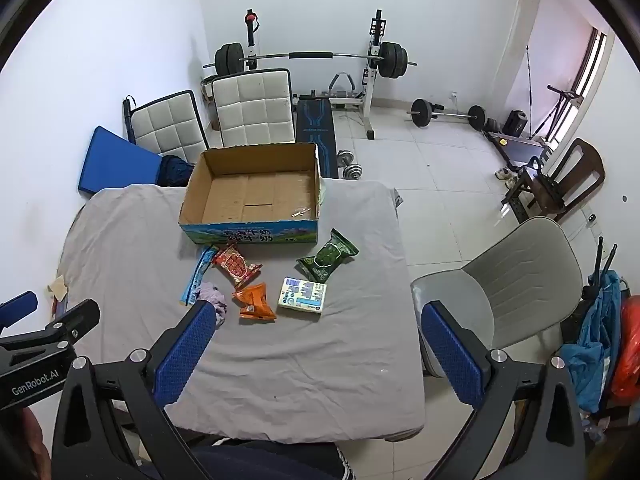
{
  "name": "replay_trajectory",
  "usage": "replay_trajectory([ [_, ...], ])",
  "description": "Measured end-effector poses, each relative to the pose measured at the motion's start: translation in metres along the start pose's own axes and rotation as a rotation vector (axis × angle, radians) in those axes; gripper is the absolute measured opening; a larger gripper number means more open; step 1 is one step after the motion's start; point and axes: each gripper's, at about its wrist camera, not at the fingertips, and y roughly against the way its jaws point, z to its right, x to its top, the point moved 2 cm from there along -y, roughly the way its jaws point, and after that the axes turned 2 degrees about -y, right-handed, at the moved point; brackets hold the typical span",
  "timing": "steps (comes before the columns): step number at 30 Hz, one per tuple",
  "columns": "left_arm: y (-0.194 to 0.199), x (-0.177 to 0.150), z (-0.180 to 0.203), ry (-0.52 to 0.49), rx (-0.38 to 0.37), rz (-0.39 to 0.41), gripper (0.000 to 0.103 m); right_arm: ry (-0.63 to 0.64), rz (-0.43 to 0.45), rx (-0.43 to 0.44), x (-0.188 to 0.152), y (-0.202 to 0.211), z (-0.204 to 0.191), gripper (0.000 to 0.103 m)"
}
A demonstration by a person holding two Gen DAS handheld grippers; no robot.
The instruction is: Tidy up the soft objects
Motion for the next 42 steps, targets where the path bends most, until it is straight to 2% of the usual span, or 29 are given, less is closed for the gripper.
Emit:
replay_trajectory([
  [26,-0.008,-0.001,0.006,-0.022,0.004,-0.007,0.103,-0.018,0.007,0.007,0.001,-0.01,0.013,0.103],
  [42,-0.004,0.004,0.005,-0.018,0.002,0.002,0.103,-0.009,0.01,0.001,0.003,-0.011,0.006,0.103],
])
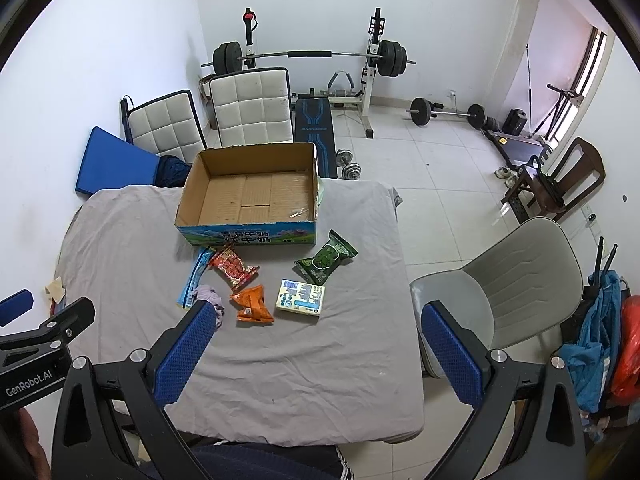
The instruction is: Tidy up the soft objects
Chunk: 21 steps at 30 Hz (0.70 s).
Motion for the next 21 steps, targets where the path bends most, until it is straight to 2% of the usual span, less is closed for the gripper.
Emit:
replay_trajectory([
  [21,0.001,0.0036,0.0006,-0.015,0.005,0.002,0.103,0.005,0.012,-0.01,-0.0014,0.0028,-0.0052,0.103],
])
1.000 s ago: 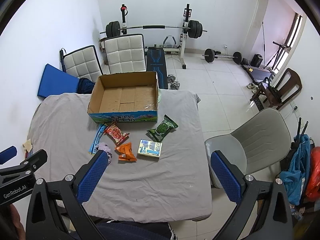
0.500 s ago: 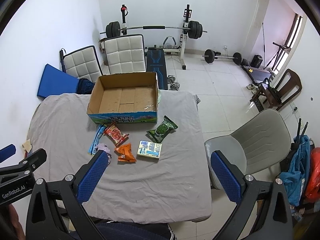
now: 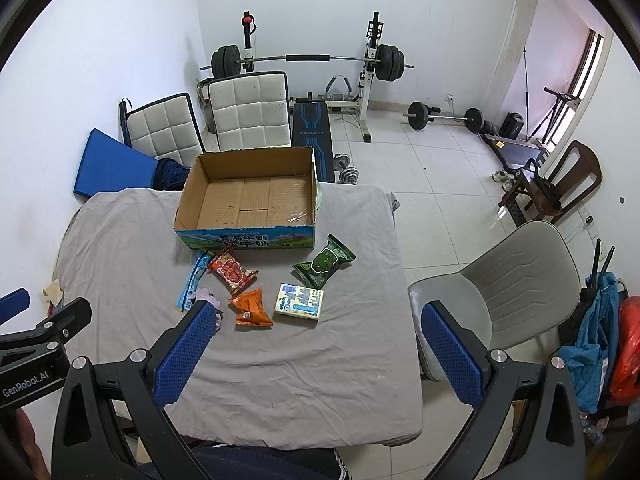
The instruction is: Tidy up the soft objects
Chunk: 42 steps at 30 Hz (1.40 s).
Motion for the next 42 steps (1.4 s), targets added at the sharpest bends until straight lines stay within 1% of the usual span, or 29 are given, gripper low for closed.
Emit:
replay_trajectory([
  [10,0.0,-0.001,-0.001,0.001,-0.004,-0.002,0.103,-0.001,-0.001,-0.009,0.001,0.003,0.0,0.103],
  [24,-0.001,0.0,-0.006,0.009,-0.002,-0.004,0.103,0.002,-0.003,0.006,0.002,0.004,0.0,0.103],
  [29,-0.007,0.001,-0.007,0.012,-0.015,-0.005,0.103,-0.002,-0.004,0.016,0.004,-0.003,0.003,0.103],
  [30,-0.013,0.003,-0.007,0.011,-0.02,-0.002,0.103,0.0,-0.004,0.019,0.004,-0.007,0.004,0.103],
  [32,-0.029,0.008,-0.008,0.008,-0.022,0.004,0.103,0.024,-0.023,0.014,0.009,-0.023,0.008,0.103],
  [34,-0.062,0.016,-0.009,0.012,-0.017,-0.028,0.103,0.082,-0.037,0.011,0.015,-0.054,0.01,0.103],
  [35,-0.077,0.018,-0.009,0.018,-0.018,-0.046,0.103,0.128,-0.075,0.001,0.017,-0.079,0.009,0.103],
  [37,-0.119,0.022,-0.01,0.034,-0.037,-0.101,0.103,0.178,-0.124,-0.005,0.019,-0.12,0.008,0.103],
  [38,-0.136,0.023,-0.009,0.034,-0.04,-0.132,0.103,0.22,-0.153,0.014,0.017,-0.147,0.005,0.103],
  [39,-0.159,0.021,-0.009,0.036,-0.04,-0.182,0.103,0.261,-0.184,0.023,0.016,-0.17,0.001,0.103],
  [40,-0.18,0.018,-0.008,0.04,-0.047,-0.217,0.103,0.326,-0.229,0.017,0.012,-0.204,-0.006,0.103],
  [42,-0.213,0.012,-0.007,0.036,-0.03,-0.275,0.103,0.431,-0.322,0.03,0.002,-0.262,-0.018,0.103],
])
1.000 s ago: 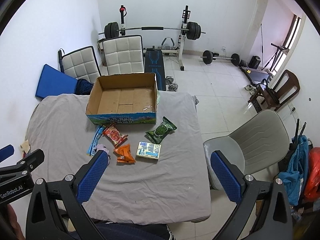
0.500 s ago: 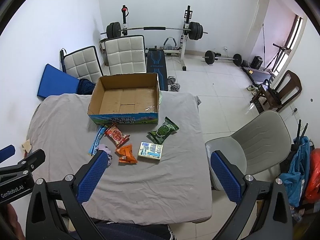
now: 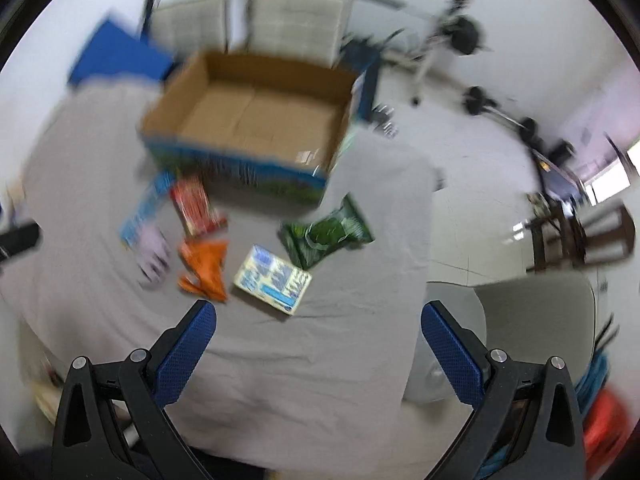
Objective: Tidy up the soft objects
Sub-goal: 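Grasp the orange bag with the left tool while the right tool grasps the milk carton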
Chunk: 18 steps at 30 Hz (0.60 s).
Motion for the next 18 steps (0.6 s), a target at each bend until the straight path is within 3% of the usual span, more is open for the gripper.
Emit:
replay_trajectory([
  [6,-0.086,-0.011,-0.009,0.096,-0.024,-0.176,0.103,0.261,-0.161,0.063,0.014,-0.131,-0.043,0.103],
  [12,-0.124,-0.023,-0.008,0.162,-0.044,-0.244,0.103,0.434,-0.228,0.133,0.017,-0.19,-0.08,0.1],
  [13,-0.128,-0.025,-0.006,0.164,-0.053,-0.255,0.103,0.414,-0.246,0.111,0.018,-0.2,-0.079,0.096],
  [14,-0.131,-0.025,-0.004,0.166,-0.061,-0.262,0.103,0.373,-0.271,0.119,0.017,-0.206,-0.075,0.084],
  [15,-0.133,-0.024,-0.003,0.168,-0.068,-0.265,0.103,0.335,-0.276,0.127,0.017,-0.209,-0.071,0.083],
  [18,-0.139,-0.019,0.006,0.164,-0.095,-0.259,0.103,0.033,-0.358,0.196,0.011,-0.217,-0.037,0.079],
])
